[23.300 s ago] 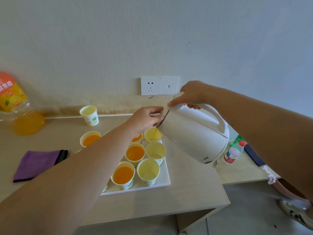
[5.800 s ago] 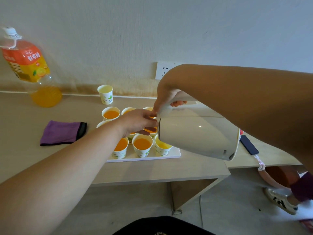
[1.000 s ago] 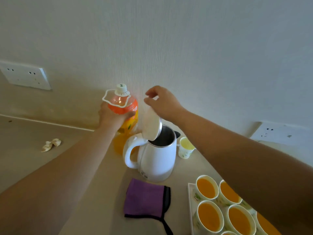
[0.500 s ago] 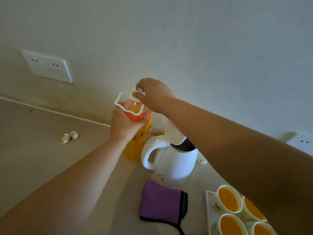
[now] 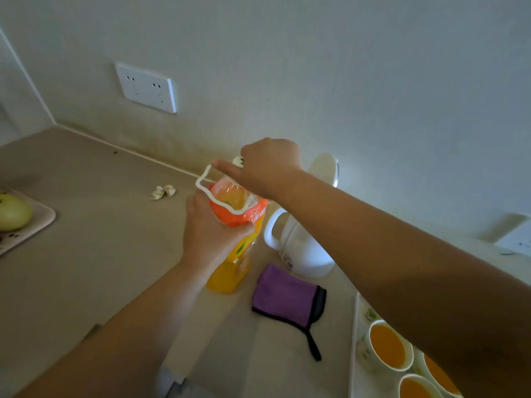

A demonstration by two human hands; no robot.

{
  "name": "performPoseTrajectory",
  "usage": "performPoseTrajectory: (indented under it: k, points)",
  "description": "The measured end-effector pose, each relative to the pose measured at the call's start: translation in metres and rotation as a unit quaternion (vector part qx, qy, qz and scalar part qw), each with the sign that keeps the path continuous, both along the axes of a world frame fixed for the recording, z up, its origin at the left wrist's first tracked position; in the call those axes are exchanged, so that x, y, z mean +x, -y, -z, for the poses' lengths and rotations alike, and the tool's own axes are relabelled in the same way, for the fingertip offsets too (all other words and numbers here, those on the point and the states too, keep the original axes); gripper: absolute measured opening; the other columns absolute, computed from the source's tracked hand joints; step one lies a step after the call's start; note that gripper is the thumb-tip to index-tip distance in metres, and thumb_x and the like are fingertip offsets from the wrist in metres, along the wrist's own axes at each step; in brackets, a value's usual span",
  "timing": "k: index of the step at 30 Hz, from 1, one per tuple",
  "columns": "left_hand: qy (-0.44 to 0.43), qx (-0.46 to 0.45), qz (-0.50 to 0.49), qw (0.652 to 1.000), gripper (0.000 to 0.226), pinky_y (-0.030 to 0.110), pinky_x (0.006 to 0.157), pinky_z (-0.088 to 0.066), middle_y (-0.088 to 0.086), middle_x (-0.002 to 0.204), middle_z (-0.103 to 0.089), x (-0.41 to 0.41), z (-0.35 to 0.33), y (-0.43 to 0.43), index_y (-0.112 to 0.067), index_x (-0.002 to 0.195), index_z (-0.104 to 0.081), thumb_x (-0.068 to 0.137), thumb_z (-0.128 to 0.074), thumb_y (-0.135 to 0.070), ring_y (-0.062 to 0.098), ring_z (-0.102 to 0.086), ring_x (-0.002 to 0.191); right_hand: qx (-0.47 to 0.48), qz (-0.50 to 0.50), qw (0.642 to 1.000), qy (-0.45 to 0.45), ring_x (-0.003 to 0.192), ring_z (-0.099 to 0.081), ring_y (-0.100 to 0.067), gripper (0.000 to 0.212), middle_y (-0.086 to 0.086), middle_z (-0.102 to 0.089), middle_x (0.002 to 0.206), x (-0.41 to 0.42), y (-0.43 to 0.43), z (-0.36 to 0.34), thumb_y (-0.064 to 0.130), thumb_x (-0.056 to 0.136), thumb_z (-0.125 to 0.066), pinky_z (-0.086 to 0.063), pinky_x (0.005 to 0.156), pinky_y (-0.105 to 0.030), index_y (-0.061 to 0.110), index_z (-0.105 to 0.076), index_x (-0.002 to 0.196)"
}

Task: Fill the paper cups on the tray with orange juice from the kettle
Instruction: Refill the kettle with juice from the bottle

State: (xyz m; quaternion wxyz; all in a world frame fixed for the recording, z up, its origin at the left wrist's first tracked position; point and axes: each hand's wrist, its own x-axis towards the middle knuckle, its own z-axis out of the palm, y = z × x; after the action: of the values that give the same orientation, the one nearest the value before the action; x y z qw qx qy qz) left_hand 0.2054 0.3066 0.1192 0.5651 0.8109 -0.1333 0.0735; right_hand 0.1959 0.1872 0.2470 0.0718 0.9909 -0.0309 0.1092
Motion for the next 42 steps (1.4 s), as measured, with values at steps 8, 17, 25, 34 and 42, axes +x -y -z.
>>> performPoseTrajectory:
  k: [8,17,25,34,42]
  points:
    - [0.021,-0.004,0.008,1.0,0.07,0.027,0.067,-0.055,-0.001,0.104,-0.059,-0.086,-0.01,-0.023,-0.027,0.107,-0.051,0.043,-0.078,-0.036,0.01,-0.062,0.091,0.029,-0.068,0.997,0.006,0.063,-0.046,-0.017,0.058,0.004,-0.043,0.061,-0.068,-0.016,0.003,0.065,0.091,-0.029,-0.028,0.048,-0.024,0.02,-0.041,0.057]
    - [-0.04,0.015,0.081,0.996,0.088,0.038,0.083,-0.054,-0.005,0.117,-0.056,-0.113,-0.01,-0.042,-0.032,0.119,-0.042,0.039,-0.078,-0.043,0.011,-0.059,0.105,0.074,-0.133,0.988,0.018,0.051,-0.032,-0.014,0.055,0.0,-0.034,0.053,-0.101,-0.019,0.007,0.052,0.093,-0.041,-0.026,0.048,-0.026,0.016,-0.032,0.053]
    - [-0.028,0.018,0.223,0.974,0.078,0.049,0.087,-0.053,-0.002,0.114,-0.06,-0.097,-0.013,-0.047,-0.02,0.118,-0.05,0.048,-0.08,-0.038,0.015,-0.06,0.107,0.029,-0.177,0.983,-0.023,0.078,-0.042,-0.021,0.035,0.003,-0.03,0.064,-0.109,-0.013,-0.003,0.05,0.096,-0.037,-0.028,0.068,-0.029,0.019,-0.045,0.081]
    - [0.02,0.099,0.073,0.992,0.086,0.028,0.08,-0.044,-0.006,0.111,-0.044,-0.121,-0.01,-0.035,-0.018,0.125,-0.042,0.053,-0.086,-0.035,0.017,-0.052,0.105,-0.046,0.044,0.998,-0.004,0.056,-0.038,-0.015,0.06,0.002,-0.042,0.063,-0.114,-0.035,0.001,0.065,0.092,-0.026,-0.028,0.059,-0.027,0.017,-0.039,0.059]
    - [0.01,0.093,0.174,0.98,0.088,0.041,0.083,-0.054,-0.007,0.116,-0.052,-0.107,-0.007,-0.041,-0.03,0.122,-0.046,0.041,-0.069,-0.056,0.012,-0.057,0.105,0.035,-0.134,0.99,-0.002,0.072,-0.038,-0.019,0.054,0.007,-0.03,0.056,-0.12,-0.012,0.004,0.062,0.082,-0.017,-0.024,0.064,-0.029,0.016,-0.043,0.071]
